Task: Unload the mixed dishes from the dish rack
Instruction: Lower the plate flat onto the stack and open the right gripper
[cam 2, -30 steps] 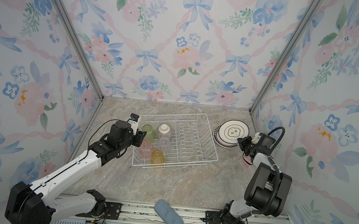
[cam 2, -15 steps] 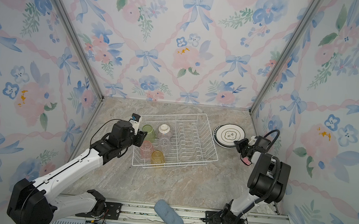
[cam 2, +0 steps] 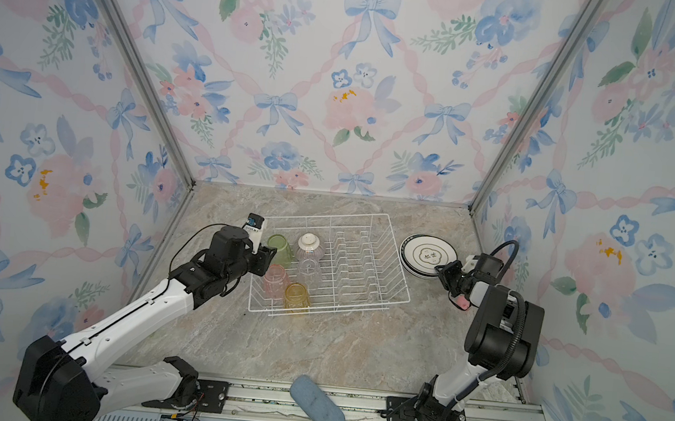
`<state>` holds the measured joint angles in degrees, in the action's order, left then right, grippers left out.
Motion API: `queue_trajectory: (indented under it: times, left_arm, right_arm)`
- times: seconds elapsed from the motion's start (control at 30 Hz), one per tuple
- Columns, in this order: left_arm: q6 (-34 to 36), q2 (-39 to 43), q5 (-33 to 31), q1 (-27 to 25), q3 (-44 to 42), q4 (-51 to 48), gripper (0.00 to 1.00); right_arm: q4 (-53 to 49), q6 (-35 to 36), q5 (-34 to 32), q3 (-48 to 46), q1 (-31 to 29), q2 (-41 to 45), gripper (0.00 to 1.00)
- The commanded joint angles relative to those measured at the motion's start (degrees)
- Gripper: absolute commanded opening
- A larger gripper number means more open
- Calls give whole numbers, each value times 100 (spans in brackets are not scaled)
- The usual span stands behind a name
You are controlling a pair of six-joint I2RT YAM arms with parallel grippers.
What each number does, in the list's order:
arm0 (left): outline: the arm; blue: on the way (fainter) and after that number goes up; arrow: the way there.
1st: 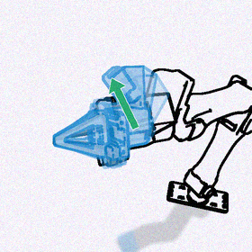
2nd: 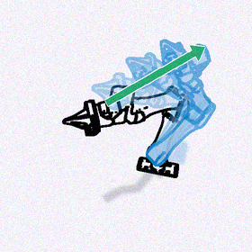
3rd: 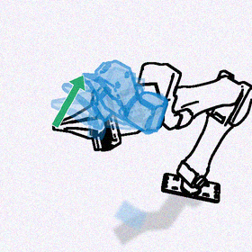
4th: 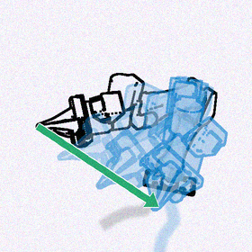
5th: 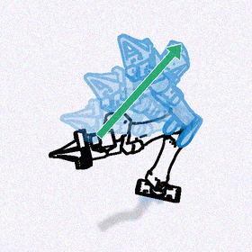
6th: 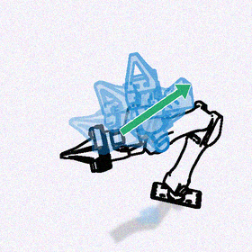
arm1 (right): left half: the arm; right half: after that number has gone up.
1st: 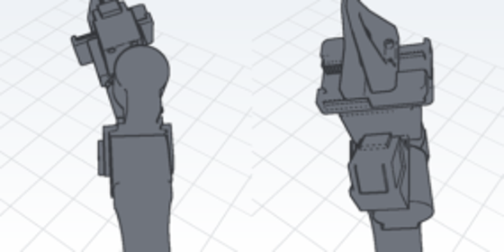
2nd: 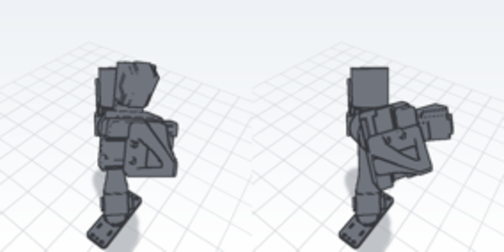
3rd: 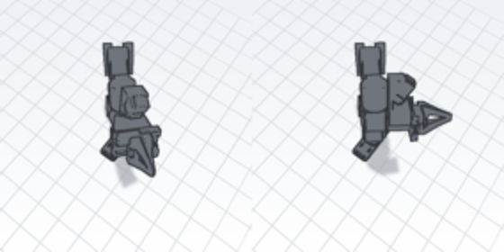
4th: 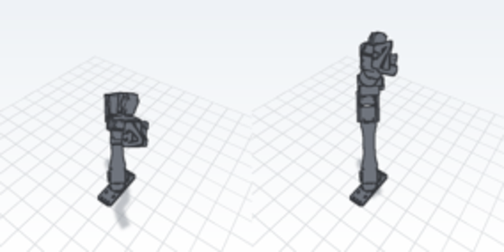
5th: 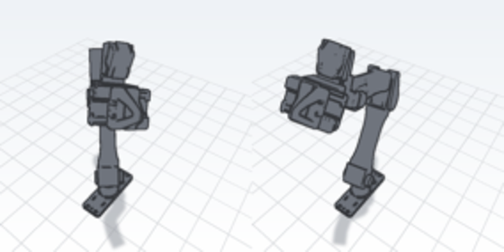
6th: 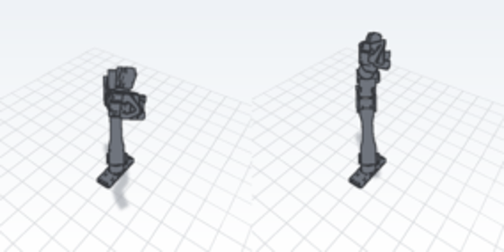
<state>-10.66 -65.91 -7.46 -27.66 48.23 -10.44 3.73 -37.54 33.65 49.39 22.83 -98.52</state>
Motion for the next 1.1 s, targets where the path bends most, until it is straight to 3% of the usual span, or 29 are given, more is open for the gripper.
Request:
queue_trajectory:
  times: [0.0, 0.33, 0.8, 0.93, 1.07]
  left_arm:
    - [72, 43, 99, 32, 141, -55, 46]
    - [143, -24, 170, 24, 178, -63, 46]
    - [286, -166, 404, -17, 244, -201, 46]
    - [502, -269, 256, -327, 409, -384, 46]
    - [843, -517, -115, -1001, 827, -717, 51]
  right_arm:
    - [-675, 543, -340, 284, -93, 259, 26]
    - [-1705, 1155, -1040, 523, -352, 682, 42]
    - [-2280, 1466, -1409, 556, -466, 974, 49]
    - [-2614, 1675, -1579, 567, -479, 1478, 51]
    - [-3016, 1899, -1719, 629, -634, 2232, 56]
